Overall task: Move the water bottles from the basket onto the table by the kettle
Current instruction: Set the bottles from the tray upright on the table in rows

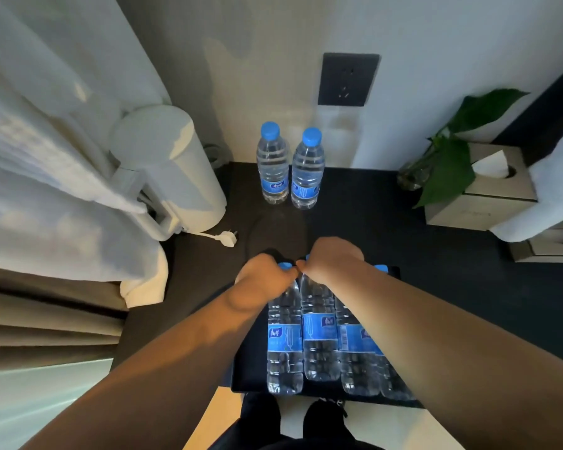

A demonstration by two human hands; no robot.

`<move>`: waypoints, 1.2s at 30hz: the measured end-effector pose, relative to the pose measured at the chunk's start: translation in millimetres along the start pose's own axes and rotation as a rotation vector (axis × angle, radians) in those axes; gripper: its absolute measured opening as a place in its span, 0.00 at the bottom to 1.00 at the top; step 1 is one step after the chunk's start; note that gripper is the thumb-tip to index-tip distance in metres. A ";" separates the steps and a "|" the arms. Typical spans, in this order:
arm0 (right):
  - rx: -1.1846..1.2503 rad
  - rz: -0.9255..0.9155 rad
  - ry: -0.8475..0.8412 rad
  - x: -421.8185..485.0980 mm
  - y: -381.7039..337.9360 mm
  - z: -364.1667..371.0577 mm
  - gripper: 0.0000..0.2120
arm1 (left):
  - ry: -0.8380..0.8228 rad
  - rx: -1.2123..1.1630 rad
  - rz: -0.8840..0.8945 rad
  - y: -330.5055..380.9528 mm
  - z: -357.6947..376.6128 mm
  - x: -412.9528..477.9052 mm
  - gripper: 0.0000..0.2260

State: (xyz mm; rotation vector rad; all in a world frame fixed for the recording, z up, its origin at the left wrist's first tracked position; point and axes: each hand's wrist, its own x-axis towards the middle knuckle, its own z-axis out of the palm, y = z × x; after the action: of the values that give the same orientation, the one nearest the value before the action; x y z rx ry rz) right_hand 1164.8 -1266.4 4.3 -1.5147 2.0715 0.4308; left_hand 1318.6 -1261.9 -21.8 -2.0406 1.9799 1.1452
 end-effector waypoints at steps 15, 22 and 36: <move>0.293 -0.112 -0.084 -35.1 23.3 -34.3 0.15 | 0.051 0.003 0.139 6.2 -33.9 -14.2 0.27; 0.284 -0.147 -0.028 -48.1 27.2 -62.0 0.17 | 0.082 0.071 0.241 29.4 -57.4 -33.1 0.24; 0.290 -0.233 0.357 -66.3 39.9 -146.2 0.17 | 0.358 0.003 0.371 67.2 -137.6 -43.4 0.22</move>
State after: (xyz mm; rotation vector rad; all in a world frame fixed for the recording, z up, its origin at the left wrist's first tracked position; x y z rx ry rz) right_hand 1108.5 -1281.7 159.1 -1.7167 2.0656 -0.2359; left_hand 1325.4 -1310.1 129.7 -2.0490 2.6137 0.8647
